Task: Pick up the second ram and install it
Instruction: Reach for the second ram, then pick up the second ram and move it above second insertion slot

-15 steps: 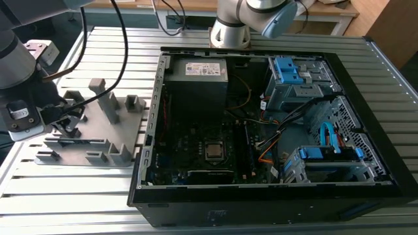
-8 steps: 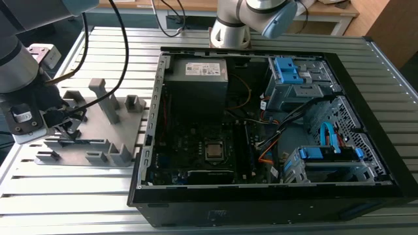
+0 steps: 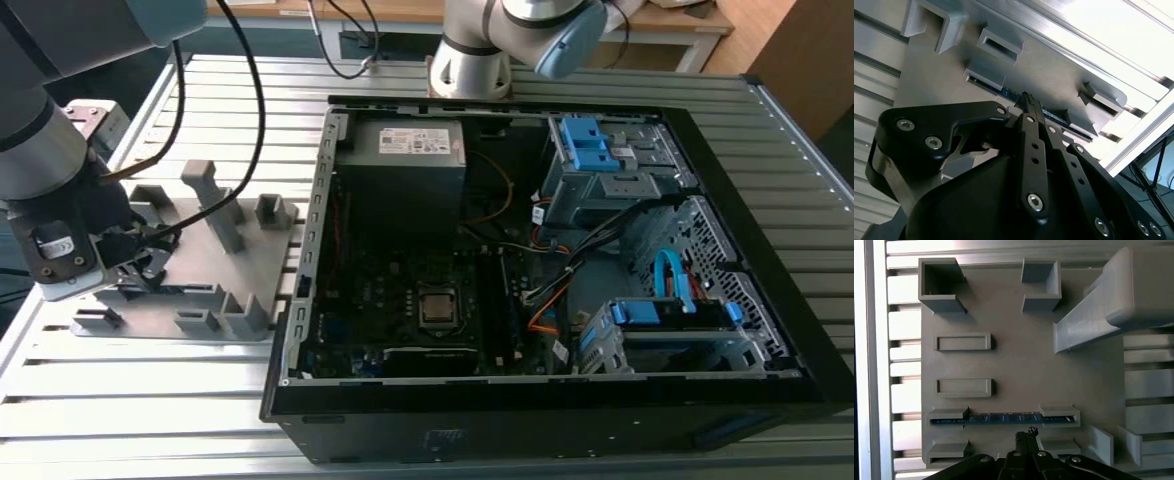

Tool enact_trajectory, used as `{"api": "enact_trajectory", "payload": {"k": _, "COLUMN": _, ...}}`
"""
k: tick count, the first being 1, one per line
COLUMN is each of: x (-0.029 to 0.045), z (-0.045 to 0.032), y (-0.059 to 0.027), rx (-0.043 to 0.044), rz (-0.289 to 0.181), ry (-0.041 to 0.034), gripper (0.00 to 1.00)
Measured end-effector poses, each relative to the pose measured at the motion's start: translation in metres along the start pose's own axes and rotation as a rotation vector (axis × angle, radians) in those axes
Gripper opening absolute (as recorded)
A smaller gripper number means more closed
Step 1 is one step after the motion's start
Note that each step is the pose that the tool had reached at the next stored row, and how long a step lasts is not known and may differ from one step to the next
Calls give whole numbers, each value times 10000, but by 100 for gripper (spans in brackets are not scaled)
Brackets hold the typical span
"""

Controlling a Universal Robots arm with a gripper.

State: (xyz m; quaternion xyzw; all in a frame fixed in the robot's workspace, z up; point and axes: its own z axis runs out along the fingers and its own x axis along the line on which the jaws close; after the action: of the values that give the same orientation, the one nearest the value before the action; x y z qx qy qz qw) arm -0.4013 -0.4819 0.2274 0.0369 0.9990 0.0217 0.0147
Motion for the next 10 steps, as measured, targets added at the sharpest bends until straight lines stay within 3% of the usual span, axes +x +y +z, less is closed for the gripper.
{"api": "enact_trajectory", "payload": {"k": 10, "x": 0, "z": 4, "y": 0, "rx": -1, "rz": 0, "ry": -1, "gripper": 10}}
